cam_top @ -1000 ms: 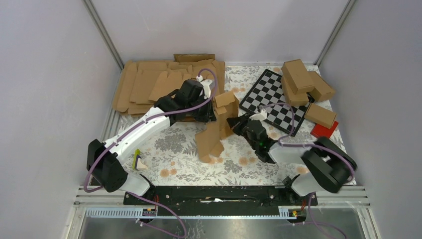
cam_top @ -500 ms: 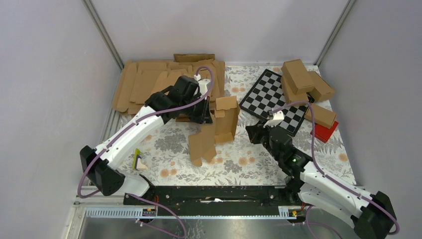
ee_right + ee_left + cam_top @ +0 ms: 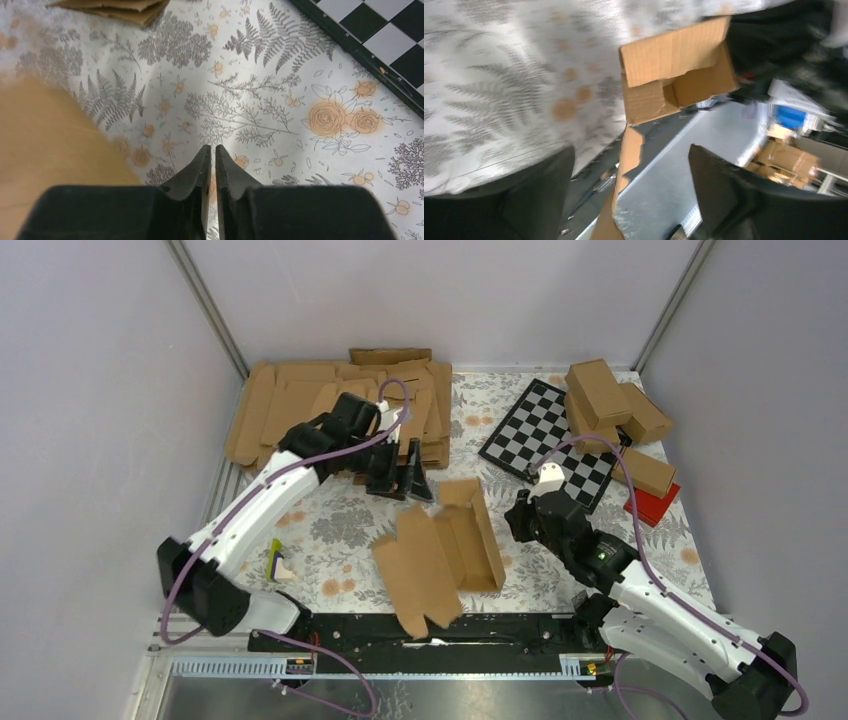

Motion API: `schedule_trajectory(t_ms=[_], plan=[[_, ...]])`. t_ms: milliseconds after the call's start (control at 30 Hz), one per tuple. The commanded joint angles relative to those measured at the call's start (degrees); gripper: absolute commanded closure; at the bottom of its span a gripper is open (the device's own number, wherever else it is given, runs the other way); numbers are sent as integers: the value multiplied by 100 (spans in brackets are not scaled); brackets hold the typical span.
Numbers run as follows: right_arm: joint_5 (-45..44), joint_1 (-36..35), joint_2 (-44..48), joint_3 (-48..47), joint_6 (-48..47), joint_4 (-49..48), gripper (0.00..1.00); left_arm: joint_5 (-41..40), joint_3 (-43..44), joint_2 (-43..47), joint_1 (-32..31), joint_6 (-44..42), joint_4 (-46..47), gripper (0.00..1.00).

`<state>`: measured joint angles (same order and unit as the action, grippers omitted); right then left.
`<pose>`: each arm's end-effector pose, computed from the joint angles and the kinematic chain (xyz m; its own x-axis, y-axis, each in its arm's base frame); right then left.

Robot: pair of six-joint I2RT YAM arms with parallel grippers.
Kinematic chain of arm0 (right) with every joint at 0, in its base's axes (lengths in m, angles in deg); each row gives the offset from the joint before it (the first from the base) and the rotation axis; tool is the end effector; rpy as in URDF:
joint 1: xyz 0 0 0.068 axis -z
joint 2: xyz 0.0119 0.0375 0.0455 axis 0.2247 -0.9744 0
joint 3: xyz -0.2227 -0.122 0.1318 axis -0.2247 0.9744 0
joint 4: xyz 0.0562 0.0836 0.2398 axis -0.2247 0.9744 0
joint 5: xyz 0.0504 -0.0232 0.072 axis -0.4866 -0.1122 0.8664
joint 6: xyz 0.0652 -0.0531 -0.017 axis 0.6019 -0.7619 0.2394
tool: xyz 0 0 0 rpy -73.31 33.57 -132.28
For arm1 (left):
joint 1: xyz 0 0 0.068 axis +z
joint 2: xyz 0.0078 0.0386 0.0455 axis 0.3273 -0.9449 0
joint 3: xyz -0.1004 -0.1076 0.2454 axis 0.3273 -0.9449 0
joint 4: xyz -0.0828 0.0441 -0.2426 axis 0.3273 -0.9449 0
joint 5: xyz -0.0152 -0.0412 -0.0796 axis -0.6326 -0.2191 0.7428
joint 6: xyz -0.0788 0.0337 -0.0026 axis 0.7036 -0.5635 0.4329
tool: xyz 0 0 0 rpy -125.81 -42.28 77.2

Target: Fold the paper box

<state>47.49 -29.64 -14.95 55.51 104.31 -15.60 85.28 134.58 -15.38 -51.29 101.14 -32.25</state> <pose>0.1611 0.1235 0.2527 -0.4748 0.0614 -0.8779 -0.3437 0.9054 0.2492 0.2201 -0.1905 0.3420 -0.9096 0.1678 -0.3800 0.3968 0.6220 -0.6750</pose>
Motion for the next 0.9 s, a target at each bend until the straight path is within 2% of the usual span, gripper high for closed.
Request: schedule_trajectory(t_ms=[0, 100, 133, 200, 233, 333, 400, 467, 667, 867], plan=[[397, -3, -62, -284, -137, 330, 74, -1897, 283, -527, 72, 56, -234, 2], [455, -6, -157, -241, -170, 328, 57, -2142, 353, -407, 72, 23, -84, 1], [463, -4, -211, -226, -179, 320, 48, -2283, 321, -321, 76, 31, -15, 1], [462, -4, -327, -216, -177, 306, 25, -2723, 179, -38, 79, 72, 91, 1], [463, -7, -390, -200, -168, 286, 17, -2976, 63, 123, 80, 120, 124, 1], [484, -3, -616, -221, -140, 185, 4, -3918, -469, 662, 85, 518, 239, 1], [576, 0, -817, -272, -165, 114, 1, -4307, -892, 1054, 106, 808, 333, 1], [677, -7, -1091, -397, -216, 88, 0, -4302, -1388, 1465, 115, 1125, 477, 1], [1154, -4, -2229, -995, -412, 85, 0, -3273, -2588, 2268, 117, 1975, 685, 1], [1618, -4, -2932, -1517, -424, 61, 1, -2766, -3291, 2579, 116, 2267, 782, 1]])
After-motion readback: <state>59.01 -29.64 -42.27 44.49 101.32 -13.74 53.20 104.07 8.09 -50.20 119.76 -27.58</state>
